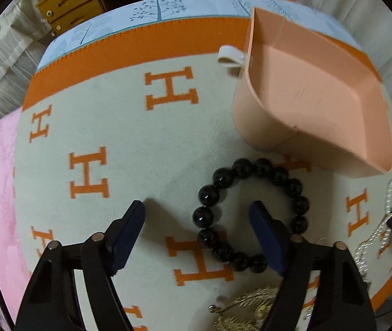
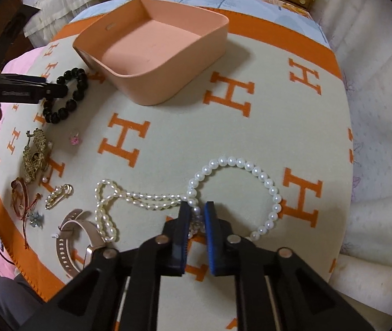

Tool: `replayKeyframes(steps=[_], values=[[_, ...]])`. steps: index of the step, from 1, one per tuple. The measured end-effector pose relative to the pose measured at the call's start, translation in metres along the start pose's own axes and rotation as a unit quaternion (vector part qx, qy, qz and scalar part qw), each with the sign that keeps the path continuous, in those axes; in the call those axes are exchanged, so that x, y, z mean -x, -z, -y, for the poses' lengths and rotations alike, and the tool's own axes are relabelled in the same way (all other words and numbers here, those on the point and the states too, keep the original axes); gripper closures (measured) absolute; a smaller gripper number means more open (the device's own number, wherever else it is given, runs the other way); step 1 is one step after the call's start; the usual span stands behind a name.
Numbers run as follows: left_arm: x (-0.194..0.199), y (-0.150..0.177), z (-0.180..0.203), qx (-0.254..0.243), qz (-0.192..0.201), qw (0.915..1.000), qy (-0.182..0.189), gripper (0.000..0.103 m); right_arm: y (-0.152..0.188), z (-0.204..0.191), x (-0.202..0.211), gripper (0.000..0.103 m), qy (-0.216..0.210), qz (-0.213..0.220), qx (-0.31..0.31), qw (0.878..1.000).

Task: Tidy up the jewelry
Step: 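Grasp the black bead bracelet with the left tool while the right tool grasps the pearl necklace, then carry both pieces into the pink tray and open both tools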

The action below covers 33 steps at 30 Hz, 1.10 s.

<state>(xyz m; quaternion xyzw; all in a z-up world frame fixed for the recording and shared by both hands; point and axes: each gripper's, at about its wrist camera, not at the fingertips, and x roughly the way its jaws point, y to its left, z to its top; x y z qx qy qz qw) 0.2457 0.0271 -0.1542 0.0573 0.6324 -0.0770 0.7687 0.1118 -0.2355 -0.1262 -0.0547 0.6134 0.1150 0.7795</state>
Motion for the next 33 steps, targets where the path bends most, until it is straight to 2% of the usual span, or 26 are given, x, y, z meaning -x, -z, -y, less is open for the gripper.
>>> replayKeyframes(steps=[1,2,5,11,12,15,25,33], values=[[0.000,-0.001,0.000,0.003,0.000,1.0000,0.005,0.034,0.000,0.002,0.003,0.097,0.001,0.005,0.000,1.000],[0.001,-0.001,0.000,0.003,0.005,1.0000,0.004,0.043,0.000,0.004,0.006,0.097,0.002,0.010,-0.002,1.000],[0.005,-0.003,0.003,-0.006,0.016,0.9998,0.008,0.090,0.001,0.011,0.018,0.097,-0.003,0.025,-0.014,1.000],[0.018,0.008,0.004,0.006,0.015,0.9998,0.015,0.091,-0.002,0.006,0.046,0.097,-0.023,0.060,-0.035,0.997],[0.023,0.009,0.004,0.007,0.018,0.9997,0.017,0.091,-0.008,-0.011,0.044,0.097,-0.024,0.065,-0.035,0.997],[0.046,0.016,0.007,0.005,0.040,0.9990,0.017,0.091,-0.017,-0.028,0.053,0.097,-0.035,0.083,-0.035,0.995],[0.139,0.021,0.019,-0.010,0.117,0.9927,0.025,0.091,-0.032,-0.048,0.101,0.098,-0.051,0.138,-0.026,0.989],[0.174,0.003,0.033,-0.015,0.153,0.9878,0.023,0.091,-0.045,-0.062,0.132,0.098,-0.042,0.180,-0.015,0.983]])
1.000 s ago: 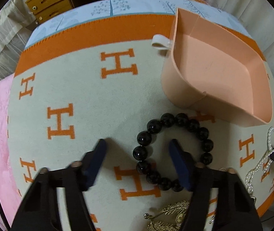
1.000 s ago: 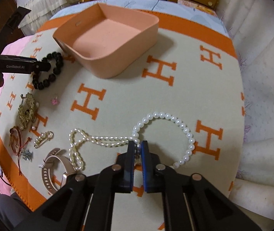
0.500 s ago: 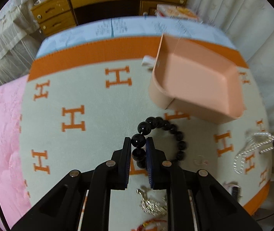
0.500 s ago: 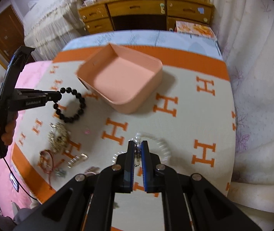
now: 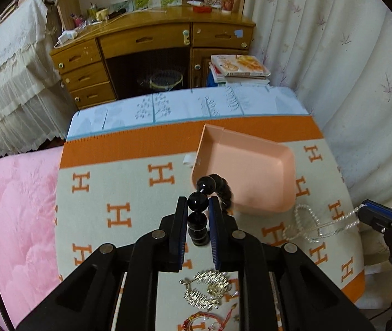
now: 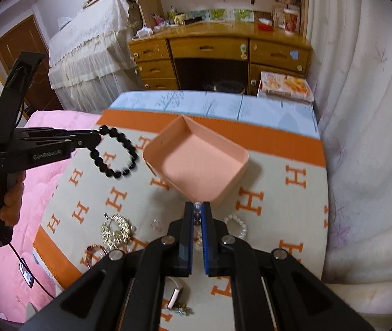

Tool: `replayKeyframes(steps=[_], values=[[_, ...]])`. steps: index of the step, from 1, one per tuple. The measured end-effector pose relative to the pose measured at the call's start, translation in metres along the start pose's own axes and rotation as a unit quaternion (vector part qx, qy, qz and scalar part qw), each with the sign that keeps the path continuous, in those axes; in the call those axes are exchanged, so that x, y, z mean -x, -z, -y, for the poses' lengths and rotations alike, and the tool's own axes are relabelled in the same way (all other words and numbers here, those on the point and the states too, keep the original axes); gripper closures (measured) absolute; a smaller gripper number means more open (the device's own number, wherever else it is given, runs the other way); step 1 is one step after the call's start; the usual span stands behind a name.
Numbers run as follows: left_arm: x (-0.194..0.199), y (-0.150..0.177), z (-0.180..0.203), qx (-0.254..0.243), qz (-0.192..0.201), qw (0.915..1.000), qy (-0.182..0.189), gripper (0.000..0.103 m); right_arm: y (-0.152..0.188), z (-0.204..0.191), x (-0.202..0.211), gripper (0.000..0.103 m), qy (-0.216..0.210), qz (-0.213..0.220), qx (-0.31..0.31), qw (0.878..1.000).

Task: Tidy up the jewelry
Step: 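Carry both pieces into the pink tray and open both tools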

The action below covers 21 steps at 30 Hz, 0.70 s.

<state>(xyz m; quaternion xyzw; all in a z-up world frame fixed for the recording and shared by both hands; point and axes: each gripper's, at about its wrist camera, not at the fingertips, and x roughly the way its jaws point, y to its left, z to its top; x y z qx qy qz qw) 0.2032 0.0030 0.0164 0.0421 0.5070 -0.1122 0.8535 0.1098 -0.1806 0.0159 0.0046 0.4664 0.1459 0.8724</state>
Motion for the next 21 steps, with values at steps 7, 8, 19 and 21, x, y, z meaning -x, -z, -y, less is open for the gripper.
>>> replayKeyframes(steps=[7,8,19,21], values=[[0.011,-0.029,0.023,-0.015,0.028,0.9995,-0.003,0.091,-0.033,-0.005,0.023,0.098,0.007,0.046,-0.004,0.999],[0.012,-0.032,0.025,-0.016,0.032,0.9994,-0.003,0.091,-0.039,-0.005,0.027,0.098,0.008,0.057,-0.006,0.998],[-0.006,-0.055,0.042,-0.028,0.034,0.9990,0.004,0.090,-0.090,-0.007,0.022,0.098,0.011,0.109,-0.026,0.994],[-0.015,-0.056,0.043,-0.031,0.030,0.9991,0.002,0.090,-0.092,-0.007,0.010,0.098,0.013,0.101,-0.026,0.994]])
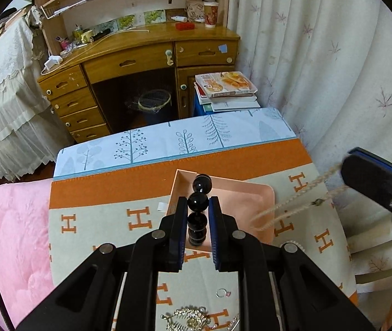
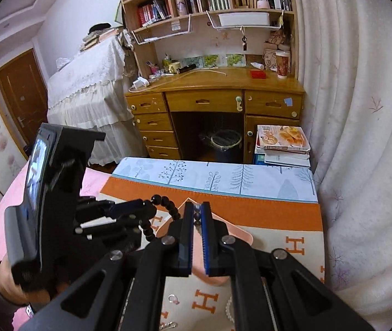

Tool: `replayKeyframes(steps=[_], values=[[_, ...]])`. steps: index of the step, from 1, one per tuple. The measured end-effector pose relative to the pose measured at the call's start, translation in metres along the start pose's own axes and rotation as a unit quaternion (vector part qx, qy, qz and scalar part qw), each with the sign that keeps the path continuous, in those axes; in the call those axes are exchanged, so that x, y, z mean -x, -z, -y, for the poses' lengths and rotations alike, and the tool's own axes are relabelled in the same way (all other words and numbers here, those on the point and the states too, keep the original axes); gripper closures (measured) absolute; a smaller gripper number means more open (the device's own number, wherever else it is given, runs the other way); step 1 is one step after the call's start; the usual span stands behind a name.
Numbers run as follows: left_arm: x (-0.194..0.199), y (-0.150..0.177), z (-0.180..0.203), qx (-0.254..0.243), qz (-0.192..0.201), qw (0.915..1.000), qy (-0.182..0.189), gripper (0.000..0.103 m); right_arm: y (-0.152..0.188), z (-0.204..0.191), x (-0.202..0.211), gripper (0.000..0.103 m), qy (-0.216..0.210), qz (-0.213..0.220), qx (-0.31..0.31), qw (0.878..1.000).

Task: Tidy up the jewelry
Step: 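Carry both pieces into the pink tray and open both tools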

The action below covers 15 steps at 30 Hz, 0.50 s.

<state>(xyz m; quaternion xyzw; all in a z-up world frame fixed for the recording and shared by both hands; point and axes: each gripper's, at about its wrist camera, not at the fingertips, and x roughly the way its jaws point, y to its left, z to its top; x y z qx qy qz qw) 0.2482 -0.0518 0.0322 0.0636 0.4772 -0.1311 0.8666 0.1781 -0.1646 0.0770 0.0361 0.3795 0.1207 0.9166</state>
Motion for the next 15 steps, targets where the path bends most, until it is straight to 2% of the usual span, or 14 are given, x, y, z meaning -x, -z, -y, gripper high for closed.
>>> replayKeyframes(steps=[8,10,13,15], values=[[-0.043,0.003,-0.007,0.007,-0.024,0.9997,0.003,0.090,0.010,0.004,-0.049,0.098,0.014,-0.040,-0.003,0.999],[-0.052,0.006,-0.008,0.005,-0.024,0.9997,0.001,0.087,0.013,0.007,-0.062,0.098,0.025,-0.050,-0.003,0.998],[-0.061,0.009,-0.008,-0.001,-0.027,0.9996,0.001,0.070,0.020,0.010,-0.078,0.097,0.029,-0.072,-0.005,0.997],[-0.063,0.012,-0.008,-0.003,-0.025,0.9997,-0.001,0.044,0.024,0.013,-0.088,0.097,0.033,-0.086,-0.009,0.996]])
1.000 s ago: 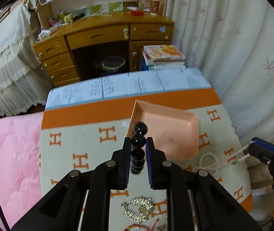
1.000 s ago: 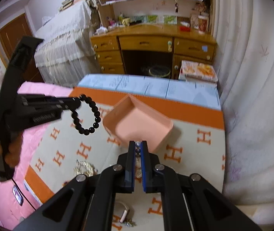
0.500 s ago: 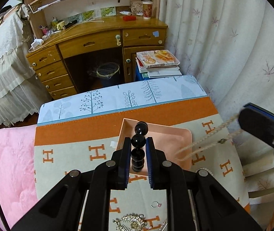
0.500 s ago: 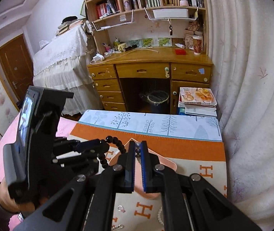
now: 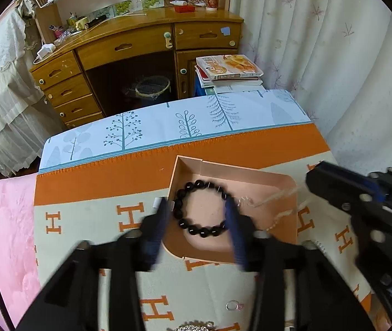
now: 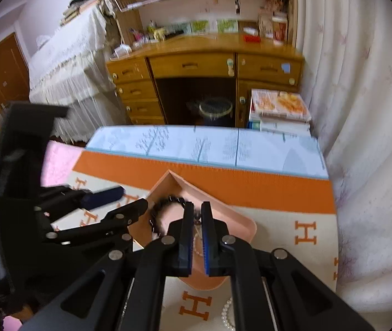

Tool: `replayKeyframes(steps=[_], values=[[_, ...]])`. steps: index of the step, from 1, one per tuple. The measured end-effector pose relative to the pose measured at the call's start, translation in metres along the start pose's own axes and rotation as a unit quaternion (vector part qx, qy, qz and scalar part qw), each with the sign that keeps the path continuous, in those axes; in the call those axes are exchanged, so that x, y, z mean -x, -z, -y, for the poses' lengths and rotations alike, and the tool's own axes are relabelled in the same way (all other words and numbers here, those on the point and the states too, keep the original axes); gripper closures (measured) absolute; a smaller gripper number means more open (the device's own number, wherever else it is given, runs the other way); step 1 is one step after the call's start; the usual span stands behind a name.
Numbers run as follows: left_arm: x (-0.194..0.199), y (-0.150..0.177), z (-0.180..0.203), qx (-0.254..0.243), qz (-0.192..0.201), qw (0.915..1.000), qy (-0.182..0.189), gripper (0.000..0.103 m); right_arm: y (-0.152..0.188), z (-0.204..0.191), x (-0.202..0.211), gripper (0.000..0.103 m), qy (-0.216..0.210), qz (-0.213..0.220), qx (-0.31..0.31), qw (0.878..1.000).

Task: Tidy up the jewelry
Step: 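Carry both pieces into the pink tray and open both tools, then lift both open tools away from the pink tray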

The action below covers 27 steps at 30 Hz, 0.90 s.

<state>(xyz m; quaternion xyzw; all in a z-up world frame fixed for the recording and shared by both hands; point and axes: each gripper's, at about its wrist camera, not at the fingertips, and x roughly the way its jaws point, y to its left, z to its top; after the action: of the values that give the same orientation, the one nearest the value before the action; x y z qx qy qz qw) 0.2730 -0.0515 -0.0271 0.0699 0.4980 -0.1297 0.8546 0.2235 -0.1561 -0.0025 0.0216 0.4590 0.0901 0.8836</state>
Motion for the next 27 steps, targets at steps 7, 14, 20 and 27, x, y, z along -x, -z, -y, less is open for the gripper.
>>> replayKeyframes(steps=[7,14,20,27], values=[[-0.003,0.008,0.001,-0.017,0.007,0.9996,-0.021,0.034,0.013,0.008,-0.018,0.086,0.004,-0.022,-0.010,1.000],[-0.006,0.021,-0.006,-0.018,-0.014,0.9995,-0.020,0.028,0.030,0.010,-0.011,0.067,0.006,-0.022,-0.005,1.000],[0.004,0.040,-0.013,-0.018,-0.024,0.9994,-0.015,0.027,0.050,0.010,0.005,0.067,-0.006,-0.023,-0.002,1.000],[0.020,0.078,-0.028,-0.009,-0.049,0.9988,-0.002,0.027,0.087,0.015,0.029,0.068,-0.021,-0.032,-0.001,0.999]])
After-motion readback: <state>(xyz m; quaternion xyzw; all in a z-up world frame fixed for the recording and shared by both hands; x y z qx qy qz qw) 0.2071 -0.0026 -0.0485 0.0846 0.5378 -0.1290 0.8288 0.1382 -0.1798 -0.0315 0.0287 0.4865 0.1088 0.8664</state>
